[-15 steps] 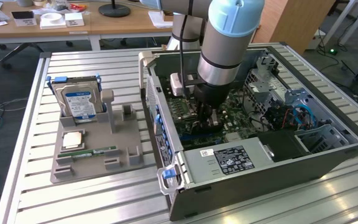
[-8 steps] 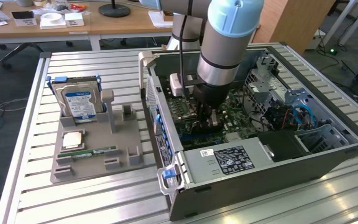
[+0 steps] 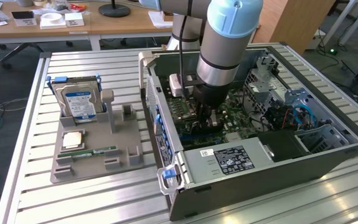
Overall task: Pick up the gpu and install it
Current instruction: 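Insert the gpu into the slot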
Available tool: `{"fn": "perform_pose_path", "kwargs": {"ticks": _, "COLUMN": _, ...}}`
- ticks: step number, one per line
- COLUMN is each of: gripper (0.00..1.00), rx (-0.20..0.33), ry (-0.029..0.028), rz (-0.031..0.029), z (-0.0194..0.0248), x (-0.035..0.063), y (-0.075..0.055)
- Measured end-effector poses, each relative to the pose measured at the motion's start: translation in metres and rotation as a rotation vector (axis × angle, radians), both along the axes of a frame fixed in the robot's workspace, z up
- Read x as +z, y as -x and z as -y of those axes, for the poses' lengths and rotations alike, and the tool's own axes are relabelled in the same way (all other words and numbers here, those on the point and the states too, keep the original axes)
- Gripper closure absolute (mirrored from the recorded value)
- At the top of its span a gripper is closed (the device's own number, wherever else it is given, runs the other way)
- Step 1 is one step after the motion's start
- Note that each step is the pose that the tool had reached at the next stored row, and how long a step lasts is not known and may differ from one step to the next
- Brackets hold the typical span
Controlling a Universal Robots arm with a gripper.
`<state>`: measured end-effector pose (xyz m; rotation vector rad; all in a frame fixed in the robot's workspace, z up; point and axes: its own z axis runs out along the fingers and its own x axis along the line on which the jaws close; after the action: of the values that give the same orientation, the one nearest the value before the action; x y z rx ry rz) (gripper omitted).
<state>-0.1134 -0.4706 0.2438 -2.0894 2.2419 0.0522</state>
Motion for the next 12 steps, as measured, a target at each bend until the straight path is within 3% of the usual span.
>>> {"fn": "perform_pose_path", "kwargs": {"ticks": 12, "gripper": 0.74, "rx": 0.001, "ry": -0.0002, "rz": 0.0001, "z": 0.0, "x": -0.0006, "y": 0.0007}}
